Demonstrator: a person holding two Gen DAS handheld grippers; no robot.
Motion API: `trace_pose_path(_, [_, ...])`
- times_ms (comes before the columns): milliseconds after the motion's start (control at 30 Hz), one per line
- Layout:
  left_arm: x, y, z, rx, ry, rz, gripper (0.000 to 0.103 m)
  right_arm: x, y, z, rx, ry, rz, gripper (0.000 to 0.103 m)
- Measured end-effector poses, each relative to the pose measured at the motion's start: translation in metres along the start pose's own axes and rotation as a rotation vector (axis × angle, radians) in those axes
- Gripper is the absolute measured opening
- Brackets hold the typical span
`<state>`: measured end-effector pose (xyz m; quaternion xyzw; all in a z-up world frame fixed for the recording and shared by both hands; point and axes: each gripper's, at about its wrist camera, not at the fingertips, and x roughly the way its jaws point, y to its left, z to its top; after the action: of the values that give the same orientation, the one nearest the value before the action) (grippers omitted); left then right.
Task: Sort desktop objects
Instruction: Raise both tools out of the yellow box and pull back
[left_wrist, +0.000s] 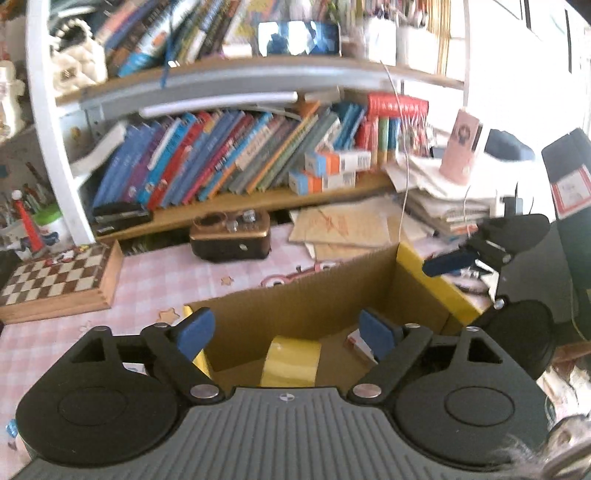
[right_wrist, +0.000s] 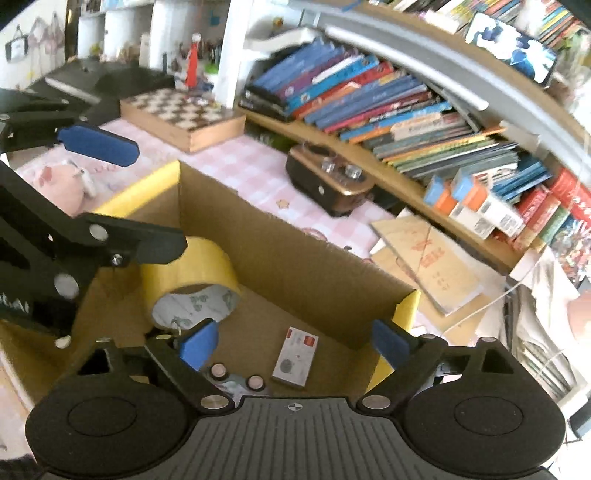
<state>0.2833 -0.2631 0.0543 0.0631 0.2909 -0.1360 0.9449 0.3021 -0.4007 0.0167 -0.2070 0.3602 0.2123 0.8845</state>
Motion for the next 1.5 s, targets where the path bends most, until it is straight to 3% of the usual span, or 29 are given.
trace_pose_path(167, [-0.035, -0.001, -0.004, -0.024, -0.082, 0.022, 0.099, -0.027, 0.003, -0.007, 0.061, -0.059, -0.012, 0.095])
trace_pose_path(333, [-0.069, -0.003, -0.012, -0.032, -0.154, 0.058, 0.102, -0.06, 0.007, -0.018, 0.156, -0.145, -0.05, 0.095])
trace_pose_path(600, [-0.106, 0.003, -0.037, -0.121, -0.184, 0.096, 0.103, -0.105, 0.021, -0.047, 0.306, -0.275, -0.113, 0.099])
trace_pose_path(767, [-0.127, 0.01, -0.06, -0.148, -0.184, 0.114, 0.103, -0.125, 0.036, -0.066, 0.389, -0.303, -0.125, 0.1])
trace_pose_path(1067, [-0.153, 0.031, -0.109, -0.153, -0.129, 0.118, 0.103, -0.14, 0.09, -0.096, 0.442, -0.278, -0.208, 0.1])
trace_pose_path(1367, [-0.182, 0.058, -0.147, -0.139, -0.077, 0.089, 0.103, -0.143, 0.147, -0.112, 0.55, -0.173, -0.222, 0.1])
trace_pose_path(1500, [-0.192, 0.07, -0.162, -0.142, -0.056, 0.082, 0.103, -0.143, 0.177, -0.113, 0.544, -0.128, -0.27, 0.1])
